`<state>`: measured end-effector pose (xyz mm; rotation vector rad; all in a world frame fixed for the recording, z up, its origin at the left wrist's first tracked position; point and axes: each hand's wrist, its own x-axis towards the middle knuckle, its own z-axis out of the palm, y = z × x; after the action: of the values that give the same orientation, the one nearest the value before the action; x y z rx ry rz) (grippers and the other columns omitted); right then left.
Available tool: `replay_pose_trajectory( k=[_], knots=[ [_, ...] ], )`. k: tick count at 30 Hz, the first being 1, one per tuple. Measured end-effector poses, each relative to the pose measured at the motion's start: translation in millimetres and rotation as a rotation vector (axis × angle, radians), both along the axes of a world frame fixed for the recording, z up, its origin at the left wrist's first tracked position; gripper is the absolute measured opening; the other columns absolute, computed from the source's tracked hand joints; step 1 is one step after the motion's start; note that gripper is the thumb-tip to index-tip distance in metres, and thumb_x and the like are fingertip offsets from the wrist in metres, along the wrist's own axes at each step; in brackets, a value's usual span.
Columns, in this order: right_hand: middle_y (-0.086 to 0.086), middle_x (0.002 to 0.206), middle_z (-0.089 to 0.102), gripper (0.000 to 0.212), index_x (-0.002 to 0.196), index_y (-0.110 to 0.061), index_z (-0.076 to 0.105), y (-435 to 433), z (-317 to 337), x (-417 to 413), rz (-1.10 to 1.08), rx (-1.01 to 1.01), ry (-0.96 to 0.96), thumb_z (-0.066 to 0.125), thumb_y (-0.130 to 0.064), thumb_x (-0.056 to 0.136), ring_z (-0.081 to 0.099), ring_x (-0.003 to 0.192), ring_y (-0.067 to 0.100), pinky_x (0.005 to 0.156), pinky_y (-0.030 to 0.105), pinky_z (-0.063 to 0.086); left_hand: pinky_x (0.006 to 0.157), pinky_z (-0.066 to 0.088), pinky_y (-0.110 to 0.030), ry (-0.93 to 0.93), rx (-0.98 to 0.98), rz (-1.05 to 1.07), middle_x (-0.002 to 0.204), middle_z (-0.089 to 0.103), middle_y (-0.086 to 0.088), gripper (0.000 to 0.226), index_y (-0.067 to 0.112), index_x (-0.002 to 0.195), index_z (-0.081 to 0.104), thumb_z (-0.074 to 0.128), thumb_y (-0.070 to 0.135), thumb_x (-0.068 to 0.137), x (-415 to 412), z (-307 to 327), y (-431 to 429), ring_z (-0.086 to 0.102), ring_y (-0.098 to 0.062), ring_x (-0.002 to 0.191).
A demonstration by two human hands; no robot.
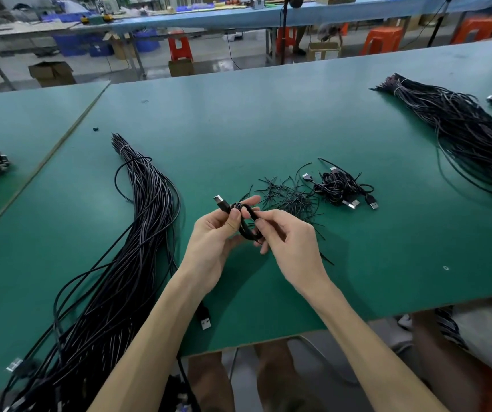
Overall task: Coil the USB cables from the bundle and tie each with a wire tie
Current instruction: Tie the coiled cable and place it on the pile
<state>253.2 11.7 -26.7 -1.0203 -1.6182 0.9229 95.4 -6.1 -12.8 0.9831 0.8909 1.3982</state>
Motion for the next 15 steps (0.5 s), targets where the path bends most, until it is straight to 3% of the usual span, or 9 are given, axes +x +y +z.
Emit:
replay_pose_trajectory(
  k=[3,5,7,10,12,15],
  knots=[
    [-0.004,0.094,0.063,0.033,0.129,-0.011,0.070,-3.5,2.1,-3.3,0.037,0.079,-0.084,0.057,-0.030,0.105,0.066,0.068,0.010,0.069,0.017,0.053,0.085,0.060,-0.039,-0.041,-0.035,0.081,0.123,0.073,-0.012,0.025,-0.003,0.100,0.068,0.056,0.018,0.098,1.3,-1.1,1.0,0.071,-0.026,0.105],
    [-0.004,0.095,0.060,0.047,0.136,-0.012,0.065,-5.9,3.6,-5.1,0.068,0.096,-0.165,0.056,-0.043,0.101,0.062,0.073,0.010,0.073,0.020,0.052,0.084,0.060,-0.033,-0.063,-0.046,0.098,0.115,0.075,-0.011,0.023,0.007,0.093,0.078,0.058,0.018,0.095,2.9,-1.3,0.1,0.071,-0.024,0.107],
    [-0.004,0.095,0.059,0.044,0.138,-0.011,0.063,-6.1,3.7,-6.2,0.047,0.126,-0.204,0.063,-0.033,0.100,0.057,0.074,0.003,0.077,0.020,0.051,0.085,0.059,-0.030,-0.071,-0.051,0.100,0.116,0.075,-0.013,0.022,0.009,0.091,0.079,0.059,0.018,0.094,3.7,-1.6,-0.3,0.071,-0.022,0.110],
    [0.000,0.095,0.060,0.040,0.138,-0.009,0.064,-4.5,3.6,-7.0,0.014,0.150,-0.224,0.067,-0.016,0.099,0.052,0.072,-0.002,0.077,0.019,0.048,0.085,0.058,-0.028,-0.066,-0.055,0.094,0.124,0.072,-0.016,0.024,-0.003,0.105,0.071,0.056,0.015,0.098,3.8,-2.4,0.2,0.070,-0.023,0.114],
    [-0.001,0.096,0.059,0.041,0.140,-0.007,0.062,-4.2,3.2,-6.8,0.008,0.169,-0.244,0.067,-0.013,0.099,0.051,0.071,-0.004,0.078,0.011,0.045,0.088,0.056,-0.027,-0.063,-0.053,0.092,0.128,0.070,-0.017,0.027,-0.009,0.112,0.066,0.051,0.012,0.103,3.5,-2.2,0.6,0.067,-0.025,0.119],
    [0.000,0.101,0.055,0.047,0.146,-0.002,0.053,-6.8,-1.0,-9.9,0.002,0.280,-0.363,0.063,-0.012,0.101,0.052,0.076,0.003,0.083,0.006,0.043,0.096,0.055,-0.030,-0.054,-0.049,0.089,0.130,0.069,-0.016,0.028,-0.003,0.113,0.068,0.045,0.012,0.107,4.6,0.3,-0.2,0.065,-0.027,0.123]
  ],
)
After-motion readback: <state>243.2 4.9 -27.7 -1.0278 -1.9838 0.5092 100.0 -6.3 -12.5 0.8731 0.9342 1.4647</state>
